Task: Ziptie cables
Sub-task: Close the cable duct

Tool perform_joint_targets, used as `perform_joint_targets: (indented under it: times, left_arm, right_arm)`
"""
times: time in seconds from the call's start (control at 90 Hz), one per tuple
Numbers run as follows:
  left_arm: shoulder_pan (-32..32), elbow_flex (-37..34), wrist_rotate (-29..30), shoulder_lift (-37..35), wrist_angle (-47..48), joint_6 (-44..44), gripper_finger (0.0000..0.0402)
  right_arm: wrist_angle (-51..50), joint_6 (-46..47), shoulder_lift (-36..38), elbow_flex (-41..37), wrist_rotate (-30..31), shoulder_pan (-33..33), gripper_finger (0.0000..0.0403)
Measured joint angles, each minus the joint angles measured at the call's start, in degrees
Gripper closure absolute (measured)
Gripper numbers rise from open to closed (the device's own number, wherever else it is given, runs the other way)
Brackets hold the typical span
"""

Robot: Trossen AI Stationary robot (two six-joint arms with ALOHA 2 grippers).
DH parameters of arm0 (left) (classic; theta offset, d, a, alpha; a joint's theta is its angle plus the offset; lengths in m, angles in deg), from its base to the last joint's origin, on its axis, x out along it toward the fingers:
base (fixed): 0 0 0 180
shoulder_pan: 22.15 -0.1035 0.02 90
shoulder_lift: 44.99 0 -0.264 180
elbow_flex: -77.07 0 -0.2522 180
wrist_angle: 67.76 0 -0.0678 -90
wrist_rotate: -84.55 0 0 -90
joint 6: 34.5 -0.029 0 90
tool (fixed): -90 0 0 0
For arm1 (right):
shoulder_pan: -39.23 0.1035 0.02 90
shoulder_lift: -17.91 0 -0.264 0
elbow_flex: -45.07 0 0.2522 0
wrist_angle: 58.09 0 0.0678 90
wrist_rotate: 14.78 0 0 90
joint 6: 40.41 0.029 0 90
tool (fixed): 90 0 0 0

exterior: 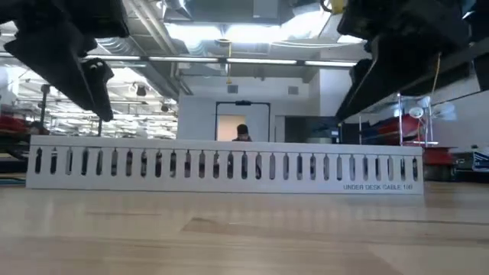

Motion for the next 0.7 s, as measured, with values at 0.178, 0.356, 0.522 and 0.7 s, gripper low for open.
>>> perform_joint_targets:
  times: [0.178,0.356,0.522,0.7]
  left_arm:
    - [-2.6,0.0,-6.0,-0.3,-2.1,-2.9,0.0274]
    - [-3.2,0.0,-9.6,0.5,-0.5,-4.6,0.039]
    - [-3.3,0.0,-9.8,2.6,2.2,-4.5,0.0396]
    - [-3.3,-1.3,-9.5,5.5,0.0,-5.9,0.04]
  right_arm:
    - [-0.3,-1.6,0.0,0.0,-2.4,-1.3,0.0265]
    - [-1.9,-1.8,-0.2,0.0,-5.1,-2.0,0.0387]
    - [-2.6,-1.8,-1.7,0.1,-5.3,-2.0,0.0384]
    - [-2.2,-1.7,-5.5,0.2,-6.2,-1.9,0.0398]
